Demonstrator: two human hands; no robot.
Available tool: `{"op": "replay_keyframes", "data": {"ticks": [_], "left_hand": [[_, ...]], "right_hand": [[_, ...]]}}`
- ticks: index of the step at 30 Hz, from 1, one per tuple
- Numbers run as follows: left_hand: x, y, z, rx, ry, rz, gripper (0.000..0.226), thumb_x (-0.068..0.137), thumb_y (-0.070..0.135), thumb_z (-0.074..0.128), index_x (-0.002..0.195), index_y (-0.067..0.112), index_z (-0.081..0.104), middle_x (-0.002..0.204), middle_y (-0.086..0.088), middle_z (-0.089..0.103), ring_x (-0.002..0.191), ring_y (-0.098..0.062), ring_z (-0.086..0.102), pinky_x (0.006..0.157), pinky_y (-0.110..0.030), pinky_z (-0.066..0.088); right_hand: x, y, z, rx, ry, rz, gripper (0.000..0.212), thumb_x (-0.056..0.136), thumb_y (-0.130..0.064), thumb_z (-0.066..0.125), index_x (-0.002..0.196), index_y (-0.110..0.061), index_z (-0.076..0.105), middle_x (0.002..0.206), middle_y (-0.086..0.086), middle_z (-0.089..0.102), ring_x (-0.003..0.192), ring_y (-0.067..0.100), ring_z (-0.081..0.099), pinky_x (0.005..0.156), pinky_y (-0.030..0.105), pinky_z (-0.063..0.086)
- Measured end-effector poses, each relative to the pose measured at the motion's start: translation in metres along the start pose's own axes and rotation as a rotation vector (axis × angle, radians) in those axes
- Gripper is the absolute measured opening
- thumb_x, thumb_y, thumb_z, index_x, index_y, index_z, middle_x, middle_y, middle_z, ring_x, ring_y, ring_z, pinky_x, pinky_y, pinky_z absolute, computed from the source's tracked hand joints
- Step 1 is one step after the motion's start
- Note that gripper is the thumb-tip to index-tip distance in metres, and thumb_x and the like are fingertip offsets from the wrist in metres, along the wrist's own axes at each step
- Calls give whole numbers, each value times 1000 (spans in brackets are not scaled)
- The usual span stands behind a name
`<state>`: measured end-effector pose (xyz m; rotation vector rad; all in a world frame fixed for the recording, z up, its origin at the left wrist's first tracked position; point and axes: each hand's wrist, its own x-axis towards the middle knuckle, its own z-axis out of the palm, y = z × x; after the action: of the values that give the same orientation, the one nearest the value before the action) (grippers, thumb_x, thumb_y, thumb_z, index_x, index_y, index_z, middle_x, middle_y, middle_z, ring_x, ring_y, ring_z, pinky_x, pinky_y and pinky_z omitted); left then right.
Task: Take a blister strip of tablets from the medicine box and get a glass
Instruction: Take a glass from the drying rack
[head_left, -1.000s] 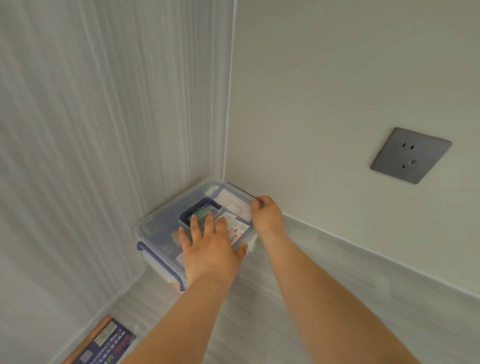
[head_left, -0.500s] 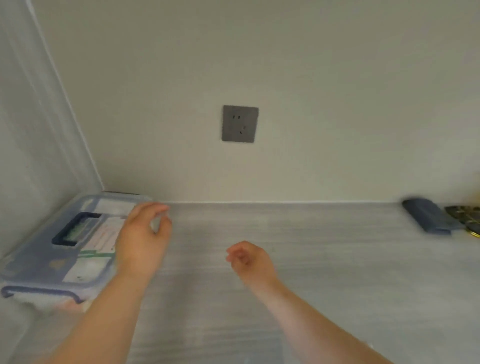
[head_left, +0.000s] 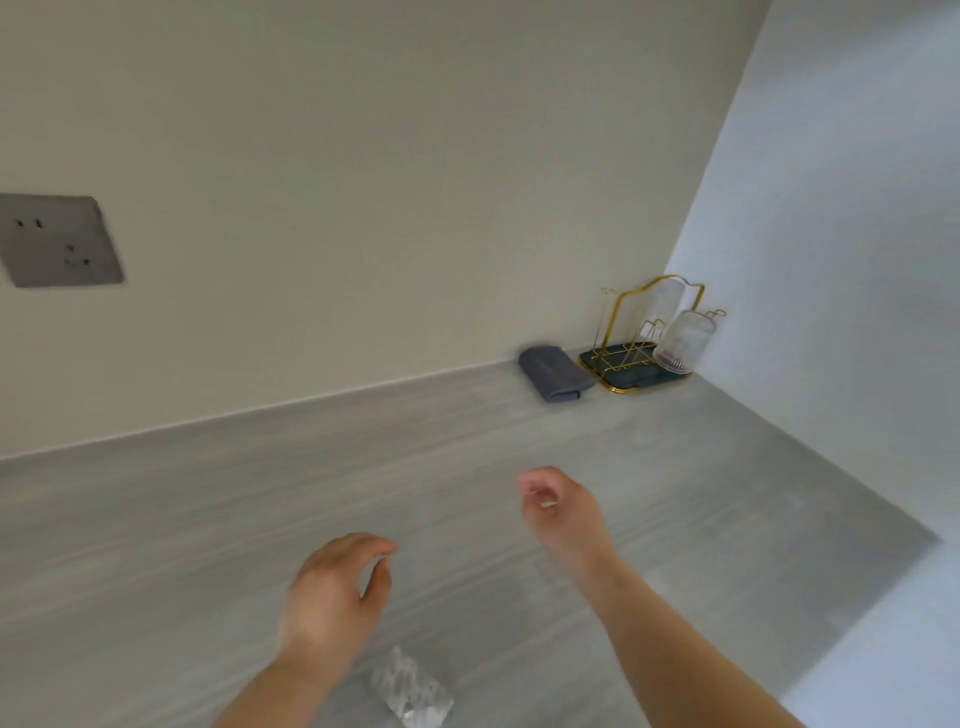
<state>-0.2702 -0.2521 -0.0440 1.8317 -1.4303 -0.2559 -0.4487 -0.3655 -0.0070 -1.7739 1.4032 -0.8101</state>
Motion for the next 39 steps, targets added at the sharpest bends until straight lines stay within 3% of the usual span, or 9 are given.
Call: {"op": "replay_keyframes", "data": {"ticks": [3,7,11,17,23,28,31,35,39], "left_hand": [[29,26,61,73,3,-111,26,81,10,57,105,6,67,122,-14,62,114,-29,57,98,-36,42],[60,57,131,157,-101,-163,48,91,21,47,136,19,34,152,-1,21,138,-21,24,111,-31,22],[85,69,178,233,-177,-215,55,91,30,45,141,24,22,155,1,13,141,-18,17,113,-30,15],[129,71,223,380,-248,-259,55,94,39,33,143,24,14,156,0,11,143,-16,9,116,-30,5],[150,68,237,468,-240,-291,51,93,38,30,141,24,22,155,2,15,143,-14,9,115,-31,4],[151,70,236,456,-225,-309,68,74,43,21,137,21,35,152,-1,27,141,-17,19,115,-32,8],[151,71,237,455,-207,-300,69,73,46,18,136,22,36,151,0,27,141,-17,19,115,-33,8],[152,75,235,461,-219,-311,90,60,55,-1,136,22,36,151,0,28,141,-16,20,114,-31,7],[152,71,236,492,-241,-317,55,89,47,24,140,27,25,154,5,17,143,-12,10,116,-30,3]], "right_hand": [[41,32,-70,-4,49,-26,37,81,-9,58,117,-15,53,117,-1,56,98,11,50,83,22,39],[99,75,-149,-128,39,-50,56,80,-17,63,132,-14,40,137,6,40,124,19,40,105,32,32],[168,110,-203,-267,1,6,68,80,-24,63,138,-16,28,148,9,27,136,25,25,112,38,23],[264,132,-239,-306,56,22,75,78,-28,65,140,-17,24,150,10,22,137,29,24,111,43,25],[344,134,-248,-330,132,86,77,76,-30,66,139,-21,23,149,12,20,134,36,25,107,44,30],[383,136,-236,-224,231,157,90,75,-38,67,142,-15,12,151,15,15,138,35,18,113,45,23],[393,138,-235,-223,245,169,83,77,-32,66,141,-14,16,148,16,22,133,37,28,108,43,30],[398,140,-239,-257,240,175,77,79,-26,63,140,-13,17,142,18,28,127,39,36,102,44,37],[394,139,-243,-238,253,103,74,78,-23,65,138,-12,22,140,18,29,125,38,39,99,45,39]]}}
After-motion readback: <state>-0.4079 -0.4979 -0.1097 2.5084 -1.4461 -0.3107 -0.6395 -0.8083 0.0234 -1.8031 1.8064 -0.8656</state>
